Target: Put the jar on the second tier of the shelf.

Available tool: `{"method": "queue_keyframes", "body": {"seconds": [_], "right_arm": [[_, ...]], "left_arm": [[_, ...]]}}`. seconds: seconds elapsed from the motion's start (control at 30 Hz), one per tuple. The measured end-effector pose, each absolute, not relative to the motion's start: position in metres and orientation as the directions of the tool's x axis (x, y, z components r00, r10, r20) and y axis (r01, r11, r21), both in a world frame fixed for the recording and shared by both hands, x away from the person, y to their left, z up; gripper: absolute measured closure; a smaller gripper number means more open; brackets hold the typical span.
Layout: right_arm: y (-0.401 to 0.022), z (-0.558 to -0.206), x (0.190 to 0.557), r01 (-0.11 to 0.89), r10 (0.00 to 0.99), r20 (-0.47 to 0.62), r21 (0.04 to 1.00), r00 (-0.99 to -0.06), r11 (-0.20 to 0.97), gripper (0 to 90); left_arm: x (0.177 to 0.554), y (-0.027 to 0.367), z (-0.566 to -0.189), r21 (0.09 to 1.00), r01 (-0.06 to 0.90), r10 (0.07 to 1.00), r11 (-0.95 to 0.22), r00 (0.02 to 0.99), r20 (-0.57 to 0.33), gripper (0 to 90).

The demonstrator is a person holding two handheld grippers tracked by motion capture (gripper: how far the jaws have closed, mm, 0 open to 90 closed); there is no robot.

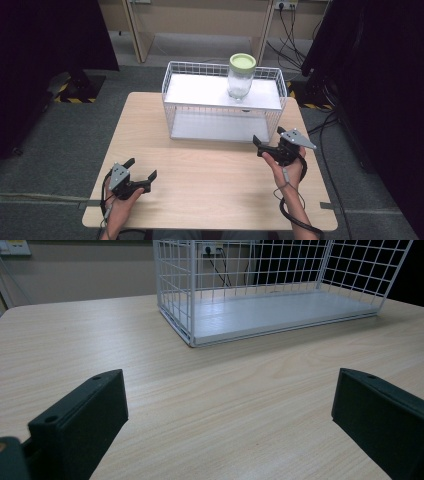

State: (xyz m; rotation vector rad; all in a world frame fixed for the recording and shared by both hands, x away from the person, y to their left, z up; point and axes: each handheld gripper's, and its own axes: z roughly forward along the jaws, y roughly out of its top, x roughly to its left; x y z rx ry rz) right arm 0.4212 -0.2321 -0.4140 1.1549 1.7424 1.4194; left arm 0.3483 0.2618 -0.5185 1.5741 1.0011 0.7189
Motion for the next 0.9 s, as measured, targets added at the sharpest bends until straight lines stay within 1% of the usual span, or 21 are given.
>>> {"method": "queue_keyframes", "body": {"seconds": [0.9], "right_arm": [[-0.261, -0.444, 0.401, 0.287, 0.920, 0.091, 0.958, -0.382, 0.025, 0.5]], "left_arm": [[0.348, 0.262, -0.519, 0.971, 0.231, 0.886, -0.061, 0.461, -0.054, 0.7]]}}
